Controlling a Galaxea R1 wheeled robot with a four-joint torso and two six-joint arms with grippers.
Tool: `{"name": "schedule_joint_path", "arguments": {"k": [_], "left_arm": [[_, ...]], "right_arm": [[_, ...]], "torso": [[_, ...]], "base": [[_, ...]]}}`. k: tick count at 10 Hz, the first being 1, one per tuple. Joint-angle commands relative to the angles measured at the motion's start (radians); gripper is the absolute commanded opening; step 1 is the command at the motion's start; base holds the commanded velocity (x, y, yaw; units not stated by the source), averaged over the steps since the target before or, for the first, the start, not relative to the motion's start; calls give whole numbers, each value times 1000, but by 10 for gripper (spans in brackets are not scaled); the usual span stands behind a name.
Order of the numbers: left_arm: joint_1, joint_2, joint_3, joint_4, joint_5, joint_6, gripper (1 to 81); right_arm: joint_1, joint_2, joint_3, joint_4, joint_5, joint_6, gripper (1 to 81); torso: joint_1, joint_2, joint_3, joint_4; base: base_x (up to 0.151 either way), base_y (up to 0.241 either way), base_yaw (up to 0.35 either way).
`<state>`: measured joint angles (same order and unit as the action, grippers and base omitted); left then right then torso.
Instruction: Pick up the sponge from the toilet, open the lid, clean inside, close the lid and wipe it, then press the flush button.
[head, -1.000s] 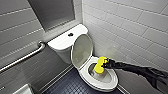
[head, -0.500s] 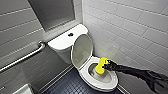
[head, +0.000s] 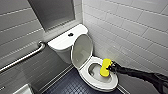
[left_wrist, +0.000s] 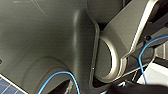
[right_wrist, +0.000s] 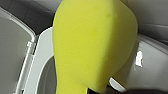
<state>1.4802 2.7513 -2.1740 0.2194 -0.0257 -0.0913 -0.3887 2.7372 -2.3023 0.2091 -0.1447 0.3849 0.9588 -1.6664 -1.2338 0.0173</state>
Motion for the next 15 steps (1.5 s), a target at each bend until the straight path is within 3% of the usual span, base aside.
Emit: {"name": "schedule_joint_path", "arguments": {"k": [1, 4, 11, 15], "left_arm": [[30, -8, 23, 0, 79, 2, 811], [30, -2, 36, 2, 79, 5, 811], [29, 16, 36, 18, 79, 8, 811], [21, 21, 36, 18, 79, 10, 811]], "right_arm": [[43, -153, 152, 21, 31, 58, 10], [-28, -284, 307, 24, 69, 89, 10], [-212, -497, 568, 32, 155, 92, 10], [-364, -703, 801, 19, 229, 88, 10]], "torso": [[0, 0, 0, 0], [0, 0, 0, 0], [0, 0, 0, 0], [0, 0, 0, 0]], "base": [[0, 0, 0], [0, 0, 0], [0, 0, 0], [0, 0, 0]]}}
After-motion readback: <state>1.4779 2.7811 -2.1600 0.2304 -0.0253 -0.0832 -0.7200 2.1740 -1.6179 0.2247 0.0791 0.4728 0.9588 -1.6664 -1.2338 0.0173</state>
